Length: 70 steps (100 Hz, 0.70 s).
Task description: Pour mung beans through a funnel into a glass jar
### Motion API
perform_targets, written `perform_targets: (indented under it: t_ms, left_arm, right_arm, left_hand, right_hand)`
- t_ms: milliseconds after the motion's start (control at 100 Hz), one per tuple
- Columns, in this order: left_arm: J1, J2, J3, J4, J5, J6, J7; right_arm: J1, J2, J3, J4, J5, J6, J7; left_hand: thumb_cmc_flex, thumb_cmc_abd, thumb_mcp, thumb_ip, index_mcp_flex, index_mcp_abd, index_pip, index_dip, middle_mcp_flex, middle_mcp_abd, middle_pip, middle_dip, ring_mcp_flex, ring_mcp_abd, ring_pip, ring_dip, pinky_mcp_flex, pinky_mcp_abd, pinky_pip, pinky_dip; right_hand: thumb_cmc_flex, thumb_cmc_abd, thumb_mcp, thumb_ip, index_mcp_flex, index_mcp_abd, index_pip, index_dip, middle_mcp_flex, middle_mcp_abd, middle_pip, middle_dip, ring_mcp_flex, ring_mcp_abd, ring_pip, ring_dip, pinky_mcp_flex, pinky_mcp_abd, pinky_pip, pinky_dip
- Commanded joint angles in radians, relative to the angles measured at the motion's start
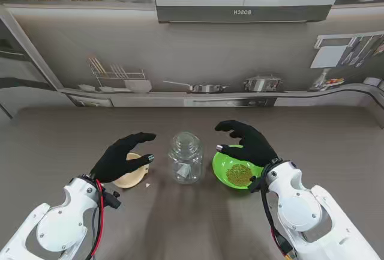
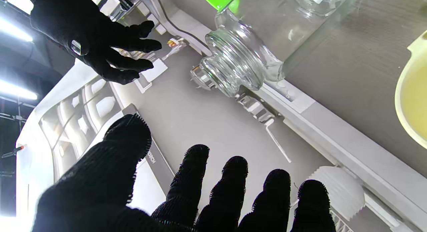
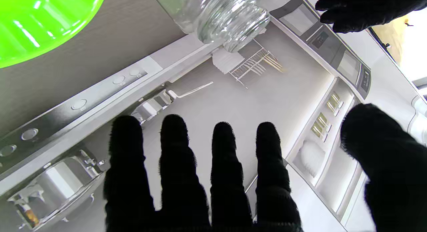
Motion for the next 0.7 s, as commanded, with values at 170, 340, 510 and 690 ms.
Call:
perform_targets:
  t_ms: [170, 340, 510, 690]
  left_arm:
    - [0.003, -0.004, 0.000, -0.003, 0.000, 0.003, -0.017]
    - [0.002, -0.003, -0.002, -0.002, 0.004, 0.002, -0.019]
    - [0.003, -0.003, -0.006, -0.003, 0.003, 0.009, -0.023]
    - [0.014, -0.003, -0.015, -0.012, 0.008, 0.013, -0.020]
  right_arm:
    - [-0.009, -0.001, -0.001, -0.011, -0.002, -0.002, 0.013]
    - [-0.008, -0.001, -0.005, -0.014, -0.008, 0.001, 0.012]
    - [0.007, 0.001, -0.024, -0.029, -0.056, 0.034, 0.011]
    - [0.054, 0.003, -0.071, -0.047, -0.112, 0.104, 0.015]
  left_hand:
    - [-0.013, -0.017, 0.011, 0.029, -0.016, -0.006, -0.009, -0.006, -0.013, -0.022, -0.007, -0.005, -0.009, -0.012, -0.005, -0.008, -0.001, -0.012, -0.018, 0.003]
    - [-0.015, -0.016, 0.010, 0.029, -0.016, -0.010, -0.009, -0.006, -0.010, -0.020, -0.006, -0.005, -0.007, -0.012, -0.004, -0.008, 0.000, -0.011, -0.018, 0.004]
    - [-0.014, -0.014, 0.010, 0.030, -0.014, -0.008, -0.009, -0.006, -0.012, -0.020, -0.007, -0.005, -0.010, -0.011, -0.005, -0.009, -0.004, -0.011, -0.019, 0.004]
    - [-0.012, -0.013, 0.009, 0.030, -0.014, -0.007, -0.009, -0.005, -0.011, -0.015, -0.007, -0.005, -0.007, -0.009, -0.005, -0.008, -0.003, -0.007, -0.018, 0.005]
  right_hand:
    - [-0.019, -0.020, -0.007, 0.023, 0.007, -0.019, -0.001, -0.022, 0.004, -0.021, -0.011, 0.006, 0.003, -0.026, 0.000, 0.014, -0.004, -0.010, 0.023, -0.004]
    - [-0.019, -0.020, -0.012, 0.022, 0.005, -0.021, -0.003, -0.023, -0.002, -0.017, -0.013, 0.005, -0.001, -0.026, -0.002, 0.013, -0.010, -0.007, 0.021, -0.007]
    - [-0.026, -0.021, -0.039, 0.019, -0.003, -0.027, -0.014, -0.026, -0.010, -0.013, -0.020, 0.003, -0.003, -0.027, -0.002, 0.014, -0.010, -0.010, 0.023, -0.006]
    - [-0.019, -0.016, -0.100, 0.028, -0.015, -0.038, -0.039, -0.028, -0.024, -0.009, -0.032, 0.003, 0.003, -0.033, 0.006, 0.025, -0.004, -0.017, 0.039, 0.007]
